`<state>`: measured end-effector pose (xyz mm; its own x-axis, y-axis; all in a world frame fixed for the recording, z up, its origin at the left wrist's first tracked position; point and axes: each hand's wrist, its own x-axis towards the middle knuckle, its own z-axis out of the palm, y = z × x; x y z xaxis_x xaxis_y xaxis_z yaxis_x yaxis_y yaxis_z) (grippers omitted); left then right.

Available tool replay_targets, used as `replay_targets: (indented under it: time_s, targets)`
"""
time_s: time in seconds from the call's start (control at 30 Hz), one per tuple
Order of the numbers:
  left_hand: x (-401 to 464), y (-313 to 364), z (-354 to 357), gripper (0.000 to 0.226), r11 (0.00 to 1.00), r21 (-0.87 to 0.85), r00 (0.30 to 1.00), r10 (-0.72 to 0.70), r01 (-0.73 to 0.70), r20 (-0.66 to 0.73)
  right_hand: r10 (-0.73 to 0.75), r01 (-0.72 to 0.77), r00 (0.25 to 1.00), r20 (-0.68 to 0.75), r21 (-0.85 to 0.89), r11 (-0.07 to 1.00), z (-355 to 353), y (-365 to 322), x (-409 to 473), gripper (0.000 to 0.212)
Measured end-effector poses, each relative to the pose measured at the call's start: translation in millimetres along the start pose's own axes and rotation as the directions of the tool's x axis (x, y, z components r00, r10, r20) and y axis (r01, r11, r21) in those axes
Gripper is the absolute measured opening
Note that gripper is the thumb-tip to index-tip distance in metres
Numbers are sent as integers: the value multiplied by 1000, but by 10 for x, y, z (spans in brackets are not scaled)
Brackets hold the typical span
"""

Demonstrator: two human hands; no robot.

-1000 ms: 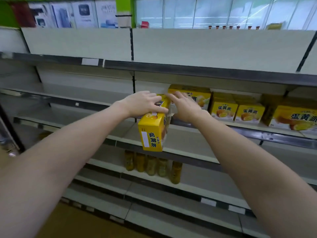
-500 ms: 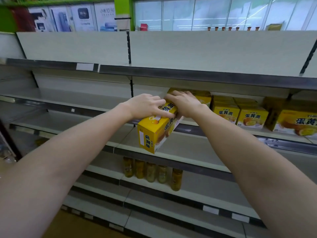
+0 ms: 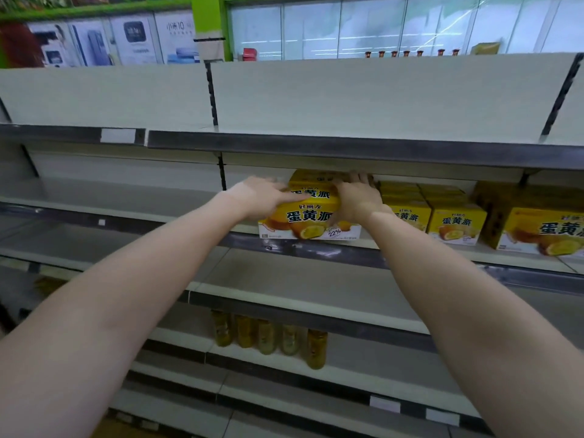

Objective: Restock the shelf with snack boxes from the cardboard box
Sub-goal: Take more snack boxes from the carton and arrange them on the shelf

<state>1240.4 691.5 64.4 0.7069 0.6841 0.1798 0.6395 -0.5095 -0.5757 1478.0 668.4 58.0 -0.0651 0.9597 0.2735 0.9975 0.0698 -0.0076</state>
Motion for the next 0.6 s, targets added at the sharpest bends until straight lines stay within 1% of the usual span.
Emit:
replay_targets:
  time_s: [0.07, 0.1, 0.17, 0.23, 0.33, 0.4, 0.47, 0.6]
  targets:
    - [104, 47, 43, 51, 998, -68, 1000, 1, -2, -21, 16, -16, 1000, -12, -13, 1000, 49, 52, 56, 96]
    - [153, 74, 81, 48, 995, -98, 1000, -2, 0, -23, 21, -21, 1000, -17, -20, 1000, 79, 77, 86, 95]
    - [248, 130, 160, 49, 992, -122, 999, -28, 26, -21, 30, -30, 1000, -7, -6, 1000, 160, 131, 146, 93]
    - [335, 193, 234, 53, 993, -100, 996, -74, 68, -50, 45, -46, 998, 36, 14, 999, 246, 185, 198, 92]
    - [456, 294, 339, 61, 986, -92, 986, -145, 136, -88, 74, -74, 993, 90, -9, 997, 341, 227, 287, 89]
    - [510, 355, 377, 62, 976, -117, 975, -197, 185, -100, 90, -89, 990, 105, -12, 996, 377, 237, 361, 88]
    - [572, 375, 397, 61, 961, -162, 965, -241, 223, -103, 102, -102, 990, 95, 3, 995, 423, 255, 437, 87]
    - [744, 376, 446, 68, 941, -189, 951, -299, 280, -75, 116, -117, 992, 42, 27, 993, 566, 314, 566, 85]
